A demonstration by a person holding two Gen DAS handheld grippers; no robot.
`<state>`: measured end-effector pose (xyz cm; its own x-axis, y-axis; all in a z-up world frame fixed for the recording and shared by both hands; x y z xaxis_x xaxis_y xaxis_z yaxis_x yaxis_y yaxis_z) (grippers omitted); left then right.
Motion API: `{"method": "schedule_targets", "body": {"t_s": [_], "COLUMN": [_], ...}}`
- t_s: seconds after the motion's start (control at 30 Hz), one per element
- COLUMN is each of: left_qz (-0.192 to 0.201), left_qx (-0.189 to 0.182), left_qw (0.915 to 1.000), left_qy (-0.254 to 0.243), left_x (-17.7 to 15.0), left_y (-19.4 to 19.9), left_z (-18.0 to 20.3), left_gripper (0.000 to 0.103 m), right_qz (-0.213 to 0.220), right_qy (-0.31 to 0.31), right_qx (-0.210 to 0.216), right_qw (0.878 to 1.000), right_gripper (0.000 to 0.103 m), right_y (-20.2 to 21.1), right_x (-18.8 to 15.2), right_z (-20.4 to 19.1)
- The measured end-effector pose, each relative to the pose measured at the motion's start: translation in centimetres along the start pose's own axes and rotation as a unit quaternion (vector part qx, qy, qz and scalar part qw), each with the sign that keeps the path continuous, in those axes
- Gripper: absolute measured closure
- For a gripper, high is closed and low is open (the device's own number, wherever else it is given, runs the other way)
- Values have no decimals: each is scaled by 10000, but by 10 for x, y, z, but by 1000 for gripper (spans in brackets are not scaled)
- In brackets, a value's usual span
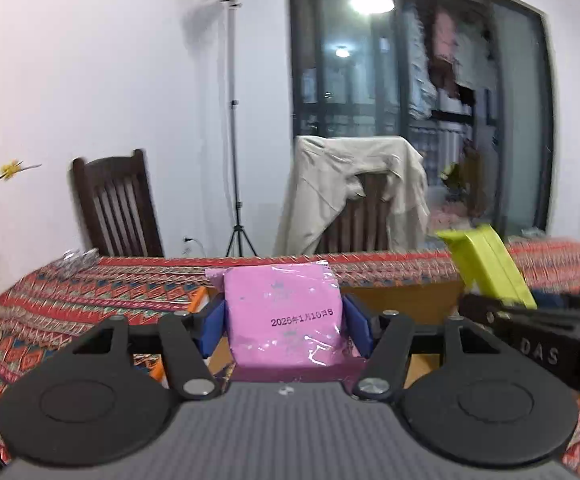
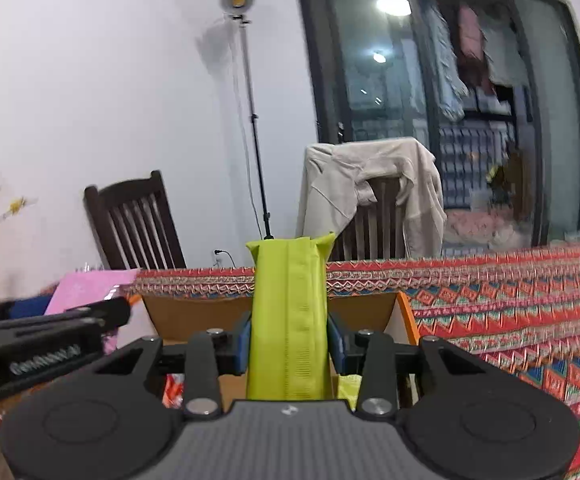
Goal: Organize snacks
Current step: 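Carry the pink packet and green bar toward the cardboard box, then open the left gripper over the box while the right releases the green bar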
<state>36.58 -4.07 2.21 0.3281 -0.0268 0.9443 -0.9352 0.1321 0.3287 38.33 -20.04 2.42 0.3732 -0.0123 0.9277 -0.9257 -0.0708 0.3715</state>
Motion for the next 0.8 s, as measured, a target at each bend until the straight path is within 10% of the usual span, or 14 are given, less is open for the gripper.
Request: {"method": "schedule_targets", "body": {"t_s": [0.33, 0.43, 0.6, 0.8], "left_qz": [-296, -247, -34, -181], "left_qx": [-202, -267, 0, 86], "left_qw": [9993, 9991, 9995, 9990], "left_qy": [68, 230, 311, 387], "left_x": [-18, -16, -13, -14], "left_y": [-17, -14, -6, -11], "left_z": [-5, -10, -15, -17], "left_gripper": [39, 19, 0, 0], "right_qz": [-367, -459, -523, -685], "right_qy": [110, 90, -89, -279], "right_qx": [-95, -120, -272, -269], "right_qw": [9992, 9988, 9982, 9969], "right_gripper": [66, 63, 5, 0], "right_y": [-23, -24, -25, -30], "right_x": [-14, -17, -21, -24], "right_z": [-2, 0, 8, 17]}}
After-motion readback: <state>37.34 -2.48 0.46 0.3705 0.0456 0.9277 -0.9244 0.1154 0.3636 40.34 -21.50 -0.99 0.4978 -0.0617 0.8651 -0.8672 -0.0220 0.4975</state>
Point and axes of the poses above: each gripper's, at about its wrist camera, not at the fingertips, and y roughly against the way its jaws point, z to its right, x to its top, the point moved 4 cm from there along -y, roughly the way its jaws point, and after that the axes turned 13 degrees about -x, right-handed, at the moved point
